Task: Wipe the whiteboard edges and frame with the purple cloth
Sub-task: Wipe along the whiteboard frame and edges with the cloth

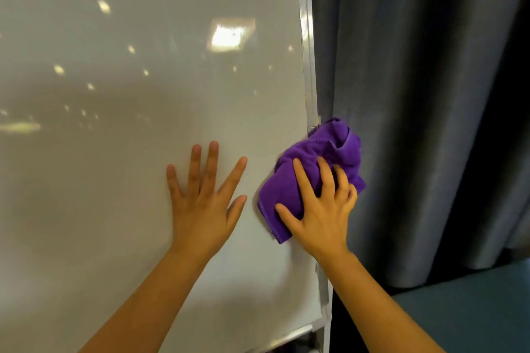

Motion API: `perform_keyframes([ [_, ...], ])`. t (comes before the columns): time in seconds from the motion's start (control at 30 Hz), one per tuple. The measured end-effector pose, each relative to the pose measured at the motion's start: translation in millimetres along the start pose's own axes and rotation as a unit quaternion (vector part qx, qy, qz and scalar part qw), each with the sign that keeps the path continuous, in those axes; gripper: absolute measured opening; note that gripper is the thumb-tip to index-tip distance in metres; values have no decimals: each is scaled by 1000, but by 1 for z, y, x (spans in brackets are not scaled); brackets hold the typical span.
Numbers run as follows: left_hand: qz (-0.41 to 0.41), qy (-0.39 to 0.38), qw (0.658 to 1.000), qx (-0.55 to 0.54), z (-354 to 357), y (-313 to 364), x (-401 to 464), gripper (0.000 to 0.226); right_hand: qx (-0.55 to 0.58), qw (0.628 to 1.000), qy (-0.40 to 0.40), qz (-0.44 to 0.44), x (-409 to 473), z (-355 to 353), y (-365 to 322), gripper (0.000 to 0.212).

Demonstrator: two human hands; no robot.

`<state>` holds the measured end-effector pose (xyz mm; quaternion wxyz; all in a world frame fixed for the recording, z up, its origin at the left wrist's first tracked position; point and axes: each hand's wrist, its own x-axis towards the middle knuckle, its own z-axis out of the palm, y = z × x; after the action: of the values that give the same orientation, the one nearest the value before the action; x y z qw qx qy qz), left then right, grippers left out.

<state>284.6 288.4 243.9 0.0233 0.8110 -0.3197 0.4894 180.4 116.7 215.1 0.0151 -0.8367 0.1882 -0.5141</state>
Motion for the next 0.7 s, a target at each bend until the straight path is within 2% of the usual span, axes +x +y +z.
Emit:
perform_keyframes([
  [0.13,-13,-6,1000,-3,6,11,-13,62,34,995,63,73,5,6,-7,69],
  [0.27,-12,11,1000,10,11,13,-12,62,0,993,105,56,36,11,1,74],
  [0.37,-11,17,1000,21,15,14,-12,62,41,992,103,52,49,16,6,80],
  [0.5,-7,38,999,21,16,11,-10,62,101,987,110,56,27,25,7,76],
  [0.7,34,53,997,35,26,0,-26,68,96,983,115,103,-23,52,11,73],
])
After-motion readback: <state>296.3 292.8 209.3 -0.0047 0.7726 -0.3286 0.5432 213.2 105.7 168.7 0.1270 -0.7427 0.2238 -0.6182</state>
